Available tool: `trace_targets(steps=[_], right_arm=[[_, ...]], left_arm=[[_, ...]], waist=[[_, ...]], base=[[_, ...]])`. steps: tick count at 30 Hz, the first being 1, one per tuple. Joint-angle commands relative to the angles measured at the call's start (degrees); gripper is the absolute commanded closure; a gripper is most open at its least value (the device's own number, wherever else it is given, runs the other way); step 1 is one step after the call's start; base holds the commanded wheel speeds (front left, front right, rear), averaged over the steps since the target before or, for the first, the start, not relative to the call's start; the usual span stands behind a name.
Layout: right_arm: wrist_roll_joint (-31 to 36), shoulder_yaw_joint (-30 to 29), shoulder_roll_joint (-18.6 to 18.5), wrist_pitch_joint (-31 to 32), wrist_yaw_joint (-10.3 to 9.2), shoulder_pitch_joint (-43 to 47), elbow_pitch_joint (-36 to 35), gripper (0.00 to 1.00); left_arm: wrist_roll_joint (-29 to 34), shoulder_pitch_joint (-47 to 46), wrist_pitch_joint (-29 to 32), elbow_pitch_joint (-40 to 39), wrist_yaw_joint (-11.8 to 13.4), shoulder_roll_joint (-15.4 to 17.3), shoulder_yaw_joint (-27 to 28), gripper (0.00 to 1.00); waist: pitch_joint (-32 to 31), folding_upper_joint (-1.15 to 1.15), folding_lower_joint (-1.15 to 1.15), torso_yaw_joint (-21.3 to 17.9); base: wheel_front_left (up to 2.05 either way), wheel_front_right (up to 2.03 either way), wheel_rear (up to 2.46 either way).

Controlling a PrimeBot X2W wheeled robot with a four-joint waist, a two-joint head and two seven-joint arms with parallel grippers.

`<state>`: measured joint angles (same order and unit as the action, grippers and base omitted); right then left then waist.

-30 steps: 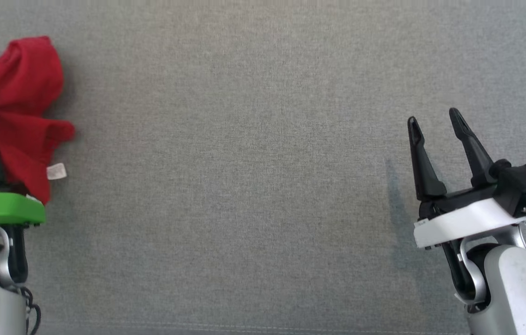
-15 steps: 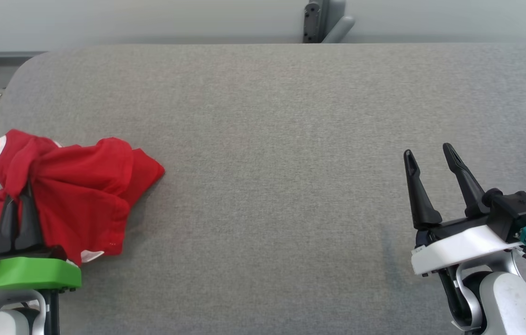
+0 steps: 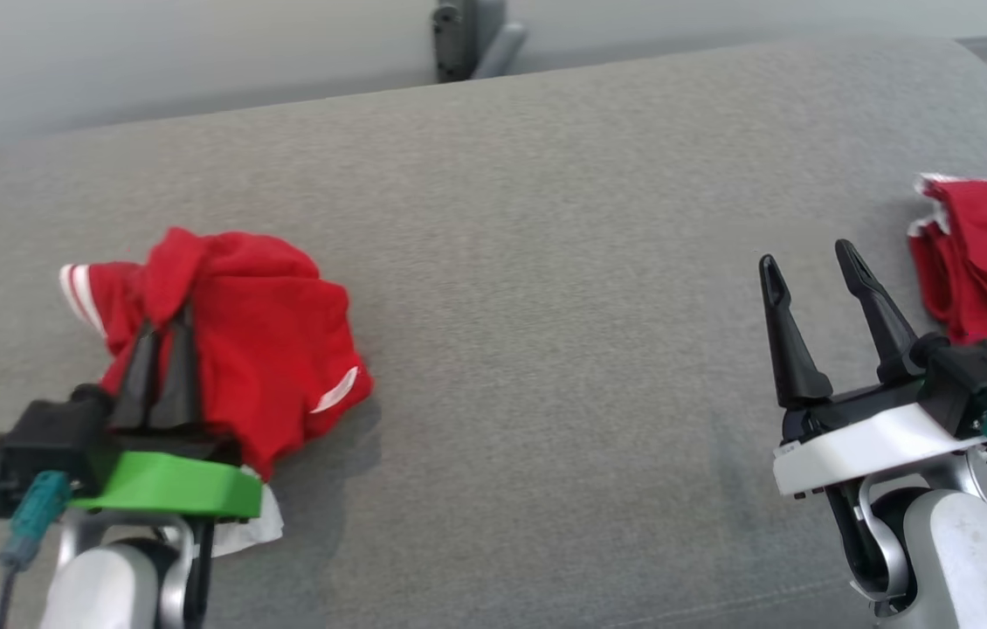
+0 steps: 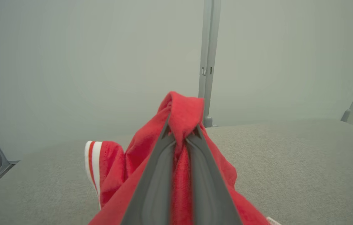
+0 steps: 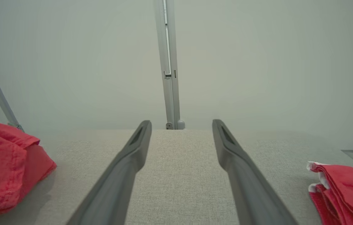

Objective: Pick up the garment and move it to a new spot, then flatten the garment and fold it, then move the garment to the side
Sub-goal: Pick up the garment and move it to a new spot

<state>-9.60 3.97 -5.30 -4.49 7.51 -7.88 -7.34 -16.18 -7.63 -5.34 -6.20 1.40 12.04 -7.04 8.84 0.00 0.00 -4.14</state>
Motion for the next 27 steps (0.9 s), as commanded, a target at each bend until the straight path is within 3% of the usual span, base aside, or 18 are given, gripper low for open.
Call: trace_targets(steps=[1, 9, 17, 18, 19, 20, 27], right_arm=[[-0.31, 0.08, -0.01, -0.51, -0.04, -0.71, 0.34, 0.0], [-1.57, 1.11, 1.11, -1.95, -0.04, -0.92, 2.1, 0.0], [-2.68, 1.1, 1.85, -3.77, -0.04, -1.37, 3.52, 0.0], [-2.65, 1.27, 1.89, -4.0, -0.04, -1.46, 3.82, 0.0], [-2.74, 1.33, 1.95, -4.31, -0.04, -1.54, 4.06, 0.0], [-2.86, 1.43, 2.02, -4.32, -0.04, -1.59, 4.35, 0.0], [-2.3, 0.79, 2.21, -5.24, -0.04, -1.37, 5.84, 0.0]], left_arm=[[0.69, -1.6, 0.22, 0.82, -0.67, -0.42, -1.18, 1.0], [2.44, -7.69, 0.11, 7.98, -3.58, -3.52, -8.47, 1.0], [3.14, -12.96, 0.31, 16.56, -5.69, -5.16, -12.74, 1.0], [3.15, -13.52, 0.4, 17.91, -5.92, -5.21, -13.12, 0.95], [2.86, -14.11, -0.02, 19.0, -6.06, -5.42, -13.27, 0.53], [2.77, -14.44, -0.07, 20.09, -6.26, -5.45, -13.58, 0.0], [2.13, -15.3, -3.71, 22.79, -6.87, -5.44, -14.36, 0.0]], waist=[[2.78, 0.0, 0.0, -6.25], [6.38, 0.0, 0.0, -14.11], [8.83, 0.0, 0.0, -17.7], [9.01, 0.0, 0.0, -18.0], [9.18, 0.0, 0.0, -18.26], [9.21, 0.0, 0.0, -18.44], [7.83, 0.0, 0.0, -16.98]], base=[[0.0, 0.0, 0.0], [0.0, 0.0, 0.0], [0.0, 0.0, 0.0], [0.0, 0.0, 0.0], [0.0, 0.0, 0.0], [0.0, 0.0, 0.0], [0.0, 0.0, 0.0]])
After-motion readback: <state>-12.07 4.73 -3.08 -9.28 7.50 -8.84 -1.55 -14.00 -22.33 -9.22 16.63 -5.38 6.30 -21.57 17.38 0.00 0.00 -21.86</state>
